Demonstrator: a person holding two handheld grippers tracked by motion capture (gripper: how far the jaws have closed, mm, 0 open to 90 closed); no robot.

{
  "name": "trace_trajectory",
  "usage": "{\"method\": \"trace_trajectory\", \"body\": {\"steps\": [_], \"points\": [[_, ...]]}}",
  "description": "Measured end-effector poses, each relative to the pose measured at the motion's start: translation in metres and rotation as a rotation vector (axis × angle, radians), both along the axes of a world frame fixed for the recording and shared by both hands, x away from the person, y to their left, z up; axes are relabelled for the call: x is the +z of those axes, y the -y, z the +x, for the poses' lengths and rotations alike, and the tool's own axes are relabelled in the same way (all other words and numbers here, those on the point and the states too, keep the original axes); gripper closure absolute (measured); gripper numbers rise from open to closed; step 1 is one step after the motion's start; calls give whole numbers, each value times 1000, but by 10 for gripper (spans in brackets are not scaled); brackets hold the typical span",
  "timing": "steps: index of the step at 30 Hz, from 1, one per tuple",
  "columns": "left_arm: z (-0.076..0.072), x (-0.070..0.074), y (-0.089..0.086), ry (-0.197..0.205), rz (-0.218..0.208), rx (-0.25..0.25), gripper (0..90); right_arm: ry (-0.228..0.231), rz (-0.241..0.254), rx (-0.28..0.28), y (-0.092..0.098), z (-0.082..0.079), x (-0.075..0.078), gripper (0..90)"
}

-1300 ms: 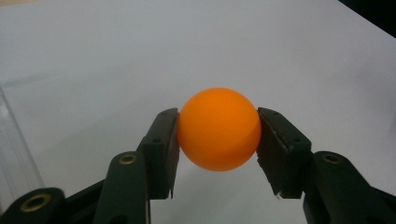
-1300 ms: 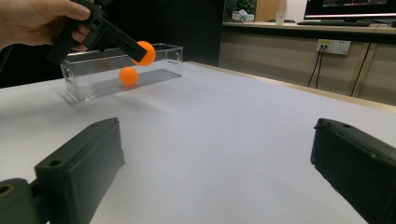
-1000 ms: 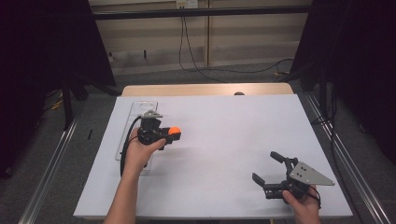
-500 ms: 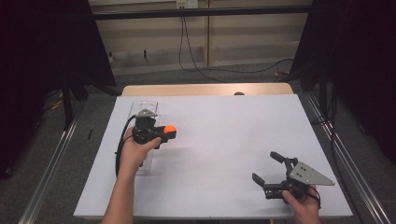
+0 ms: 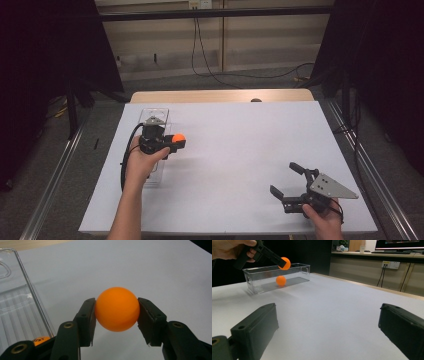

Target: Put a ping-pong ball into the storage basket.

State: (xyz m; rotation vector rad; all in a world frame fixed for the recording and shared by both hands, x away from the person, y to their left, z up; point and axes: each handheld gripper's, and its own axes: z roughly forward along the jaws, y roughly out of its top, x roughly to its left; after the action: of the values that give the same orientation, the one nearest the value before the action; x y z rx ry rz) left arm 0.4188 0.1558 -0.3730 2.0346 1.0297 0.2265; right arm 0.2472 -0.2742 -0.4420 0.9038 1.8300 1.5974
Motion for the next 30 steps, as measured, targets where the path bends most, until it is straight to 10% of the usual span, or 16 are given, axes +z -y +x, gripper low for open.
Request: {"method": "trace_trajectory", "body": {"steps": [30], "points": [[-1, 8, -25, 27, 27, 58, 510, 0, 3, -1, 0, 0, 0, 20]]}}
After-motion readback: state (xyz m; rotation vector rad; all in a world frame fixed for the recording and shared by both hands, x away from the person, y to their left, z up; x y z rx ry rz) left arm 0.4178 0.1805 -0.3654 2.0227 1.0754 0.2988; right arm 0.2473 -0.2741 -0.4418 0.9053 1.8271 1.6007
